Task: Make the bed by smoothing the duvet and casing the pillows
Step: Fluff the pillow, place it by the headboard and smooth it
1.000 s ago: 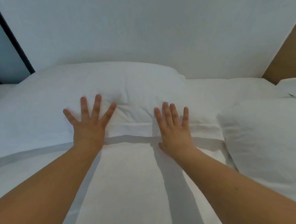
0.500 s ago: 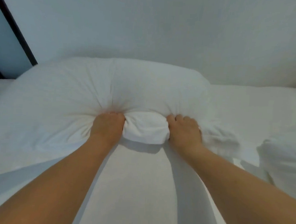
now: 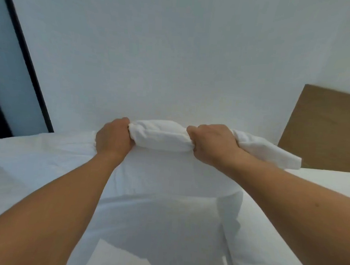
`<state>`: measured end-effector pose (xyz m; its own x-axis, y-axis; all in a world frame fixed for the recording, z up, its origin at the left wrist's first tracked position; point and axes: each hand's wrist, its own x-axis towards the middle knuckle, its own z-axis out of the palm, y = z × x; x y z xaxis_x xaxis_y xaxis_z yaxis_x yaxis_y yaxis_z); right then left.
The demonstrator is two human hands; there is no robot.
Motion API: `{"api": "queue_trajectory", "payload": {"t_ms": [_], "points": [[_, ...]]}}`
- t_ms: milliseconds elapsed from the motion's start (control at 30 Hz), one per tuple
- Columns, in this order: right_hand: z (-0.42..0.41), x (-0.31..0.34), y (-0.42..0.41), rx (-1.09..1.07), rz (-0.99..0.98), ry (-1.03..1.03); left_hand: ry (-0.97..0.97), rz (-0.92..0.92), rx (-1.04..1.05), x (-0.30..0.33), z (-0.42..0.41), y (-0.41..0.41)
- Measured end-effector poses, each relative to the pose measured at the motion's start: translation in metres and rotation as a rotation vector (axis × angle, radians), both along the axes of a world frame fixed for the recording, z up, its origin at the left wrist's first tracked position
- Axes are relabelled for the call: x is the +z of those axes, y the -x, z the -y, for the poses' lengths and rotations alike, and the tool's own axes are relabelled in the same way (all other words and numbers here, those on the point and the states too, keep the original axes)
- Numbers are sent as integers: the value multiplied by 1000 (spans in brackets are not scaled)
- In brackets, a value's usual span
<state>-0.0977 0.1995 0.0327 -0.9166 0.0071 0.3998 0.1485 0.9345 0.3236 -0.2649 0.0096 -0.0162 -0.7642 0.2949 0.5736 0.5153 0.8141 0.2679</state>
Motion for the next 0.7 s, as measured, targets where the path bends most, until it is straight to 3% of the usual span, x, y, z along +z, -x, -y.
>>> {"api": "queue_trajectory", "payload": {"t_ms": [267, 500, 600, 700], "points": [[-56, 147, -246, -265, -247, -198, -271, -270, -270, 148, -140, -179], [-58, 186, -473, -535, -326, -427, -446, -224, -462, 189, -260, -385], [-54, 148, -539, -692, -249, -325, -300, -78, -604, 152, -304, -466], [-47, 56, -572, -809, -75, 0, 99, 183, -654, 61, -334, -512]]}}
